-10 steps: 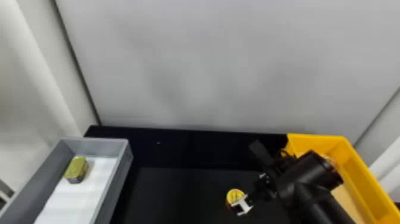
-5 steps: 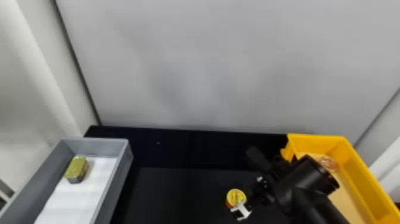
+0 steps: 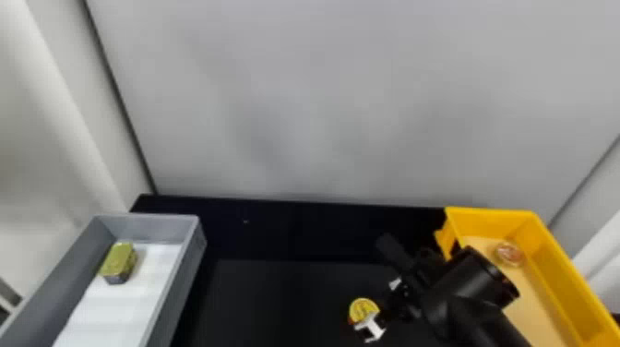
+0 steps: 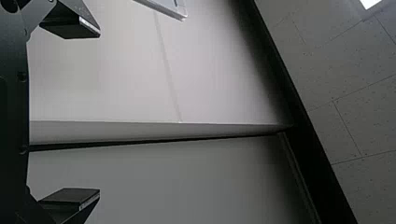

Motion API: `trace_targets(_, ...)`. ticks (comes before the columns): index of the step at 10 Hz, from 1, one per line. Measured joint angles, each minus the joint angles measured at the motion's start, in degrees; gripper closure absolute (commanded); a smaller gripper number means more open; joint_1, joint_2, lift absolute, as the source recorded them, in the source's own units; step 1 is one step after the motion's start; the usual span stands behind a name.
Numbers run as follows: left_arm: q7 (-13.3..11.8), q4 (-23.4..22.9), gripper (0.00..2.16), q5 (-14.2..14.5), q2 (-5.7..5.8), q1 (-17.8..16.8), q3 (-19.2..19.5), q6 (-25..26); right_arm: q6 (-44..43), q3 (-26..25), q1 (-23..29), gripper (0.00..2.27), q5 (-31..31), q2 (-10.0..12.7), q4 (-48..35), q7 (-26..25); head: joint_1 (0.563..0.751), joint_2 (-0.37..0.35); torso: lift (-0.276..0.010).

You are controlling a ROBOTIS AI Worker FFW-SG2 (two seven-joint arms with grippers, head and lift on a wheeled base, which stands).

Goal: Pick up the round yellow can and place it in the yellow rectangular box

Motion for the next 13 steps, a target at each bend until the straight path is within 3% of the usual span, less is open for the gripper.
trace_targets(4, 0.0, 0.0, 0.08, 0.1, 0.0, 0.3, -0.1, 0.1, 6.0, 0.0, 0.4, 0.76, 2.8, -1.7, -7.6, 3.2, 0.655, -0.043, -0.009)
trace_targets(8, 0.0, -0.2, 0.08, 0.4, -0.03, 0.5, -0.2, 0.7, 19.4, 0.4, 1.6, 0.76, 17.2, -3.8, -23.1, 19.2, 0.655, -0.043, -0.009)
trace_targets(11, 0.0, -0.6, 0.08, 0.3, 0.03, 0.5, 0.0, 1.4, 23.0, -4.1, 1.6, 0.76, 26.1, -4.8, -29.7, 24.7, 0.655, -0.043, -0.009)
trace_targets(13, 0.0, -0.7, 0.08, 0.2, 0.23, 0.6, 0.0, 1.6, 23.8, -8.8, 1.4, 0.76, 29.0, -6.3, -31.0, 25.4, 0.655, -0.043, -0.009)
